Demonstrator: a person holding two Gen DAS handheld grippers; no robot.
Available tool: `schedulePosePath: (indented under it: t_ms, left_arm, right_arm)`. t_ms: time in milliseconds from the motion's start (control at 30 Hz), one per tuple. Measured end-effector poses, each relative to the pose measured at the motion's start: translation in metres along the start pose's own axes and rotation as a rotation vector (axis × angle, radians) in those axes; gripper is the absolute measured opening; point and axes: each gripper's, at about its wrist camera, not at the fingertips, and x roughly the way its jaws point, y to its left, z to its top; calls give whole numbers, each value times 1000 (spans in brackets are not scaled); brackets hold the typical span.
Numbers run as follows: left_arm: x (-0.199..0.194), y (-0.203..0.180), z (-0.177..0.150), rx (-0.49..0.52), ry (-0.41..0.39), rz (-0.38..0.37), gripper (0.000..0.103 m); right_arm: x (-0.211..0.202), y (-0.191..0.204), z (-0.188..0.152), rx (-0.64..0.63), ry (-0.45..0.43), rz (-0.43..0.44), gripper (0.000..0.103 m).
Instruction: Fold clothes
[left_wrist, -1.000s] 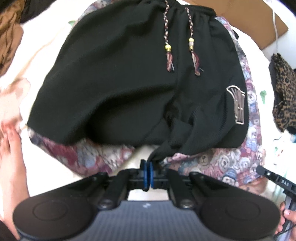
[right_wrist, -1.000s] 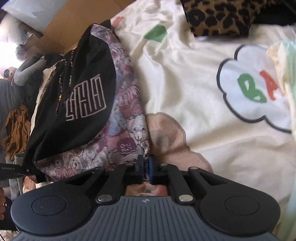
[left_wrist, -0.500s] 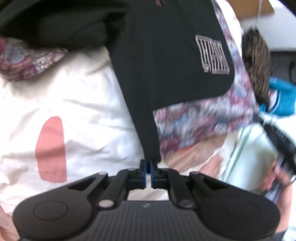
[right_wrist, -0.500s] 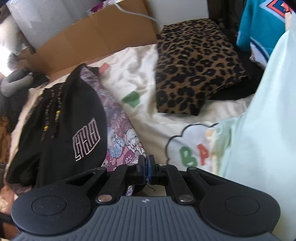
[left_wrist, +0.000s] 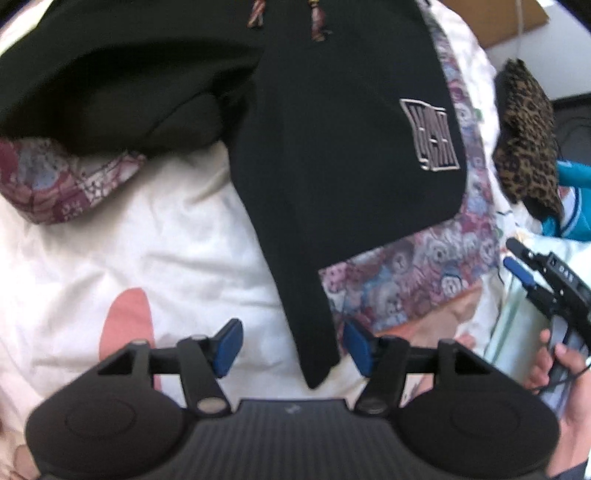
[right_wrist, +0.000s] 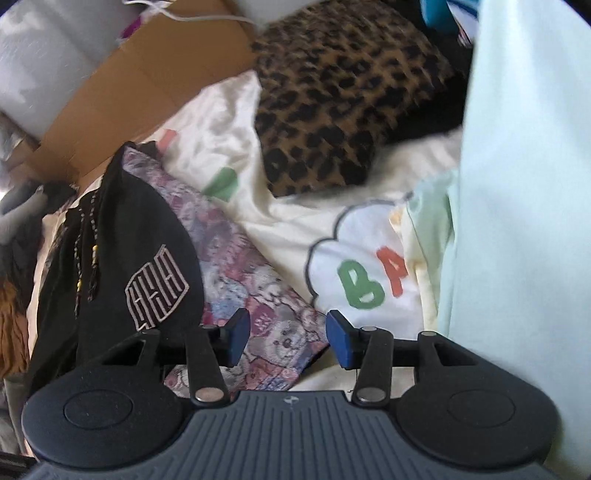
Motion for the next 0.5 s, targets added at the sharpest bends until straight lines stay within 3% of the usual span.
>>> schedulePosePath:
  t_ms: [133,200,267,500]
  left_arm:
    - [17,5,-3,-71,32,-56,44]
    - [17,5,-7,-71,34,-62,36]
    - [15,3,-11,-54,34,-71,19]
    - [16,1,-12,-24,43,-65,10]
  right_arm:
    - [15,-7,-4,28,22,19,51]
    - [18,-9,-6,33,12,-7,40]
    - [16,-10,-5,40,-9,-19,39]
    - [30,-9,-2,12,14,-30,44]
